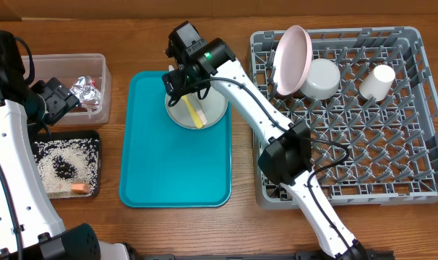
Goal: Sort waste into correct bins and load items into the dishwasher rack
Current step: 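Lower the right gripper and grasp the white knife on the plate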
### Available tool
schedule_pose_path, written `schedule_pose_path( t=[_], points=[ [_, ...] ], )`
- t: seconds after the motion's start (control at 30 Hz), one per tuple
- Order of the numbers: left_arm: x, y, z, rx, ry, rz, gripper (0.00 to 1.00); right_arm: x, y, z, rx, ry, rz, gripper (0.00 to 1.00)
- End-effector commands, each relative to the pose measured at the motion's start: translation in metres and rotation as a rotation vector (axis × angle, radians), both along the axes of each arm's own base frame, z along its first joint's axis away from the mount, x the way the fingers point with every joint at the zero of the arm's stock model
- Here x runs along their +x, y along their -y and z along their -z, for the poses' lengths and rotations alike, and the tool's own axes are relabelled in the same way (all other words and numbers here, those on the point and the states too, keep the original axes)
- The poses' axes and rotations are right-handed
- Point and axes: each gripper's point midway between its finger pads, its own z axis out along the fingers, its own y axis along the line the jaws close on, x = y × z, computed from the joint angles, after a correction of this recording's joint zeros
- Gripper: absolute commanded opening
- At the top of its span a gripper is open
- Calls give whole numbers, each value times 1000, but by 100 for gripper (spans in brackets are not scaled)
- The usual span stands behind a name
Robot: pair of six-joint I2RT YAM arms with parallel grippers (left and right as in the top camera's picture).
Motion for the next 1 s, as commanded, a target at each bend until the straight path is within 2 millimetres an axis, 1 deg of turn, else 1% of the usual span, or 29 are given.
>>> schedule_pose_path(
  t=[0.0, 0.03, 0.07, 0.23, 0.33, 0.47, 0.63, 0.77, 0.83, 0.9, 0.97],
  points=[
    [-2, -3, 0, 22, -13, 11, 100, 2, 7, 34, -46, -30, 13, 82],
    [-2, -3, 0, 22, -13, 11, 100, 3, 8, 37, -56, -29, 17, 82],
    [-2, -3, 0, 22, -13, 11, 100, 4, 10, 46, -73, -27, 23, 82],
    [-2, -3, 0, 22, -13, 11, 100, 2, 13, 65, -91, -46, 24, 80],
    [-2, -3, 0, 22, -13, 11, 100, 1, 14, 72, -95, -51, 23, 75],
    [-2, -3, 0, 22, -13, 11, 100, 3, 12, 71, -89, -42, 24, 72],
    [-2, -3, 0, 22, -13, 11, 100, 7, 15, 71, -103, -26, 32, 59],
    [-2, -3, 0, 22, -13, 11, 100, 8, 16, 71, -110, -21, 36, 54],
    [-2, -3, 0, 22, -13, 11, 100, 8, 16, 72, -114, -18, 38, 50],
    [-2, -3, 0, 22, -13, 11, 100, 9, 17, 72, -117, -15, 40, 47],
    [-2, -3, 0, 22, -13, 11, 100, 10, 18, 72, -122, -12, 42, 42]
  ],
)
